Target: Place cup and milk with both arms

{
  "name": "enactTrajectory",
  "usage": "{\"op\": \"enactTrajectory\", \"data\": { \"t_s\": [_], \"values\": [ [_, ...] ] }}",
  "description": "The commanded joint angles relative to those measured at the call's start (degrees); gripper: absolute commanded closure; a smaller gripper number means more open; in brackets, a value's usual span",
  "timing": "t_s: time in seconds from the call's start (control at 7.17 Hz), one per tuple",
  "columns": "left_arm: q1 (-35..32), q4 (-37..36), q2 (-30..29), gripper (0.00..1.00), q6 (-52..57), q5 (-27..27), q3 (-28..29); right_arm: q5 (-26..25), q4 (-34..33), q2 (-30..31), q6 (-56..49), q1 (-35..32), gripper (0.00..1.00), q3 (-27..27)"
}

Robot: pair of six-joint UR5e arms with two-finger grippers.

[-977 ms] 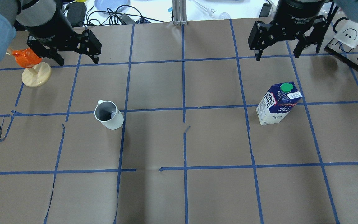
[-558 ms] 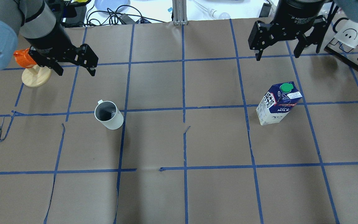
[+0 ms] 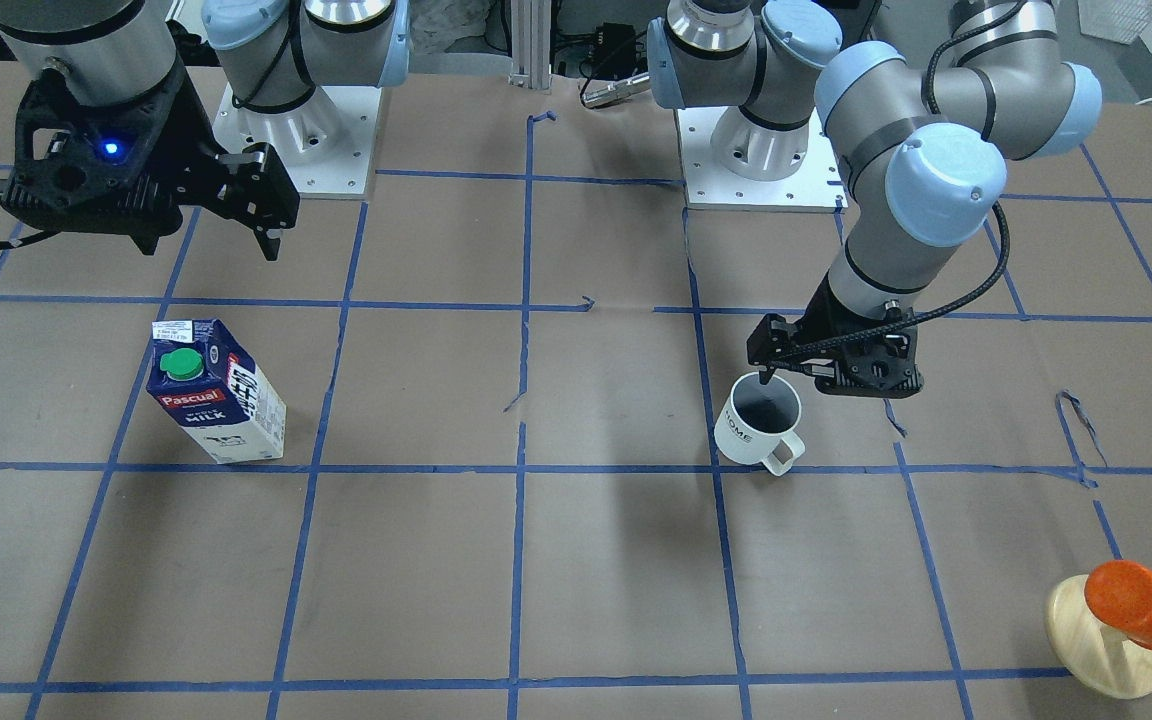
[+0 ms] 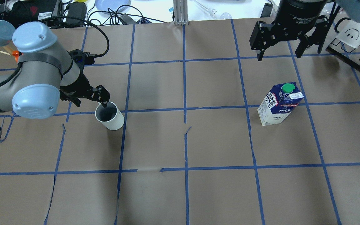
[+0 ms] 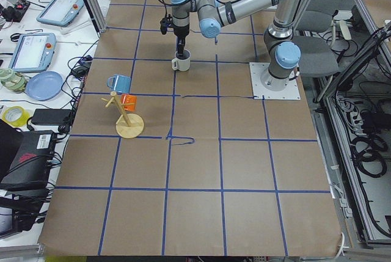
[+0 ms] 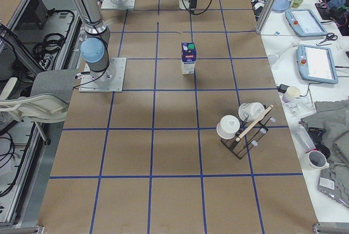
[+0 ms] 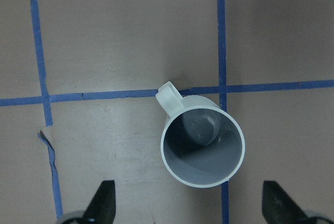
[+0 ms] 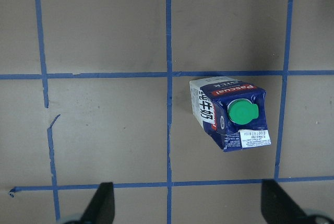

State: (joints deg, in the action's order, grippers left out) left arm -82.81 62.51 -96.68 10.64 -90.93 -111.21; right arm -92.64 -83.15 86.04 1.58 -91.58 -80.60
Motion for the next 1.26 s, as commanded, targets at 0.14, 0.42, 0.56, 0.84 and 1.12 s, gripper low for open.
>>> {"op": "enactTrajectory", "data": {
  "t_s": [0.14,0.42,0.56,0.84,1.12],
  "values": [
    [0.8,-2.3,-4.5,0.01,0.0,-0.1,-1.0,0.0,0.0,0.0,0.0,0.0,0.00,0.0],
    [0.8,-1.5,-6.4,0.37,-1.0,0.4,-1.2,0.0,0.0,0.0,0.0,0.0,0.00,0.0],
    [1.2,-2.1,-6.2,0.63,-1.6,0.2,-0.9,-0.1,0.0,0.0,0.0,0.0,0.00,0.0],
    [1.5,-2.2,-6.6,1.00,-2.4,0.7,-0.7,0.0,0.0,0.0,0.0,0.0,0.00,0.0],
    [0.4,-1.5,-5.5,1.00,-3.0,2.4,2.4,0.0,0.0,0.0,0.0,0.0,0.00,0.0]
  ]
}}
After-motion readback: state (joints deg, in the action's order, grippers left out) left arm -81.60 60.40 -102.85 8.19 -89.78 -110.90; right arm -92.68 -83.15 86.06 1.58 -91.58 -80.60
